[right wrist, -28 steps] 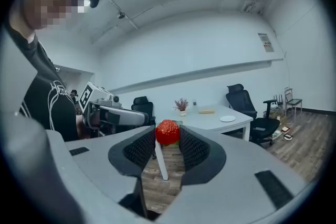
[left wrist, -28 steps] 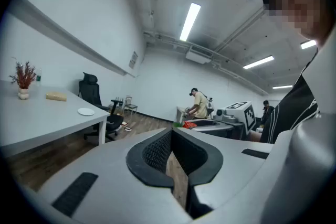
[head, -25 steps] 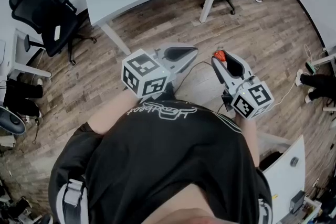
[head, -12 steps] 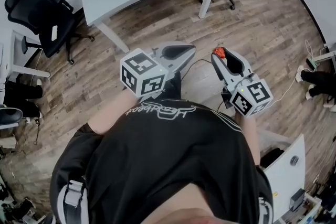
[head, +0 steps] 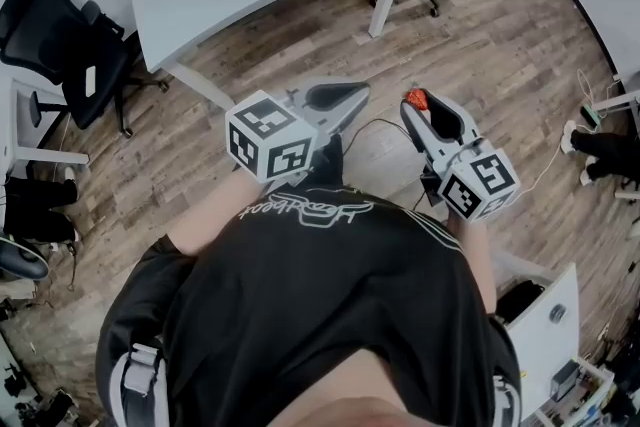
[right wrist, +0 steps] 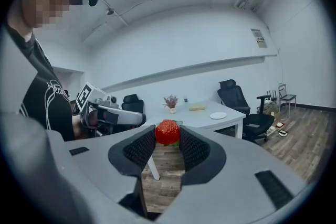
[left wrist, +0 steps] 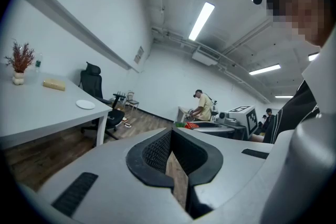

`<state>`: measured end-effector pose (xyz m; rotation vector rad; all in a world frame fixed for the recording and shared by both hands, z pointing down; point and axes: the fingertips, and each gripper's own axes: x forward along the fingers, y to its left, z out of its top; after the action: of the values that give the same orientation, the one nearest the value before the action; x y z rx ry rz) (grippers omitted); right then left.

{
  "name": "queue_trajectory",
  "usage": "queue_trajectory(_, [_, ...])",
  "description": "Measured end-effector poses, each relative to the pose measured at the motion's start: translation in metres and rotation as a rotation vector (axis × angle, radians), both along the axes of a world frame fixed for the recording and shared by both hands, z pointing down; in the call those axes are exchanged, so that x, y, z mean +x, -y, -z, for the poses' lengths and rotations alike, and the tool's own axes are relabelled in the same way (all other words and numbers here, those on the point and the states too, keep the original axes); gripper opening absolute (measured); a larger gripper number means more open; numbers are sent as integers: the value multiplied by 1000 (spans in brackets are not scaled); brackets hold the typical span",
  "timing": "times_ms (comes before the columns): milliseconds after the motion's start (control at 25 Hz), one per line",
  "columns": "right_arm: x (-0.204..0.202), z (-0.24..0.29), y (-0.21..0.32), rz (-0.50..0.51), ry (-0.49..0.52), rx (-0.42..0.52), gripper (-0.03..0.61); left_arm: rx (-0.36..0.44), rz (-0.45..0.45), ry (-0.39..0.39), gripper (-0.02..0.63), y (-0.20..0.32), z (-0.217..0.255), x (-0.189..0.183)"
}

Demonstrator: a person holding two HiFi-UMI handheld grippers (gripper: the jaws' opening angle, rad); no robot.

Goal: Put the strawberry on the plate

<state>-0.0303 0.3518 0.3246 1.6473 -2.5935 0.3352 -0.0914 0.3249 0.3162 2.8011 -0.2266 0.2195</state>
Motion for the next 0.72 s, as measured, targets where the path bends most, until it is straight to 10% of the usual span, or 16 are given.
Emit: queue_trajectory(720, [89,-6,228,-89,20,-75,137,-75,-60,34,6,238,-12,88])
